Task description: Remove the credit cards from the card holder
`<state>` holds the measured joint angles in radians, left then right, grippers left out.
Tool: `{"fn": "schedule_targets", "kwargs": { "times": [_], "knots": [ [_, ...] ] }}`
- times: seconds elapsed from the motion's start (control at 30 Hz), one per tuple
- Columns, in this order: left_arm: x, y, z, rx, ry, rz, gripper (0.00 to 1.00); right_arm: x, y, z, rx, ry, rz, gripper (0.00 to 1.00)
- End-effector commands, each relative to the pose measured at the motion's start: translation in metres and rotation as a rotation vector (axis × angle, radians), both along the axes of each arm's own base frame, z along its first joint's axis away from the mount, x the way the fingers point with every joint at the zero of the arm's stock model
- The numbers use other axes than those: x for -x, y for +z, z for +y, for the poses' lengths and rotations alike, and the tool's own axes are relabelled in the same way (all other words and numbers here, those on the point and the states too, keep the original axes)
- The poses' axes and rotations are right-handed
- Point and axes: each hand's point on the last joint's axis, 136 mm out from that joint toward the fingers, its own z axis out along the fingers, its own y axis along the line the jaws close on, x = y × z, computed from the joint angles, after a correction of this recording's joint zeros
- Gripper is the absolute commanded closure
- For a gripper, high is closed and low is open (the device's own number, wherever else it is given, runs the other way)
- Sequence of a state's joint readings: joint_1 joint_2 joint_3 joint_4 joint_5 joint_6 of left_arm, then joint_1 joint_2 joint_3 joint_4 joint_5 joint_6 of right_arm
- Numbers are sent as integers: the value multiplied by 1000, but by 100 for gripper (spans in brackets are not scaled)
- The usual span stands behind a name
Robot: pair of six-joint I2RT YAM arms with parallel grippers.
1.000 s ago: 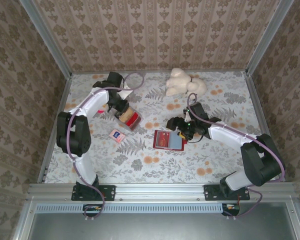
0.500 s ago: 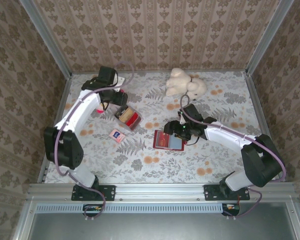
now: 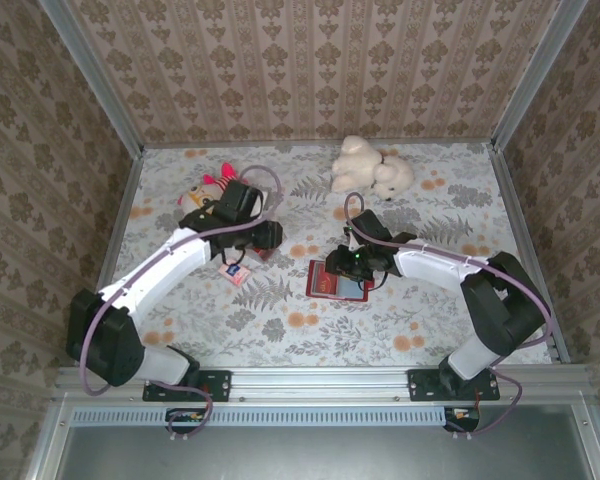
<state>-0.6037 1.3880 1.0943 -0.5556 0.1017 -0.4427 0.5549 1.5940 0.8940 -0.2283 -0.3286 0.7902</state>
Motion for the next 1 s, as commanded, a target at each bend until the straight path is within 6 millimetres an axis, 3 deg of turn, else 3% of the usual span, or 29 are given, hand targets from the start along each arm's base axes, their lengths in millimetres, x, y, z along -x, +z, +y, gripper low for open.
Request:
{"fn": "schedule_targets", "kwargs": {
  "times": [0.0, 0.43, 0.73, 0.97],
  "knots": [
    [9, -6, -25, 111, 27, 40, 56, 0, -13, -3, -2, -22, 31, 69],
    [43, -81, -98, 118, -12, 221, 68, -1, -33, -17, 15, -67, 74, 76],
    [36, -107, -97, 43, 25, 237, 78, 0, -42, -21, 33, -46, 79, 81],
    [36, -112, -103, 64, 18, 259, 82, -1, -45, -17, 20, -23, 78, 81]
  ]
}}
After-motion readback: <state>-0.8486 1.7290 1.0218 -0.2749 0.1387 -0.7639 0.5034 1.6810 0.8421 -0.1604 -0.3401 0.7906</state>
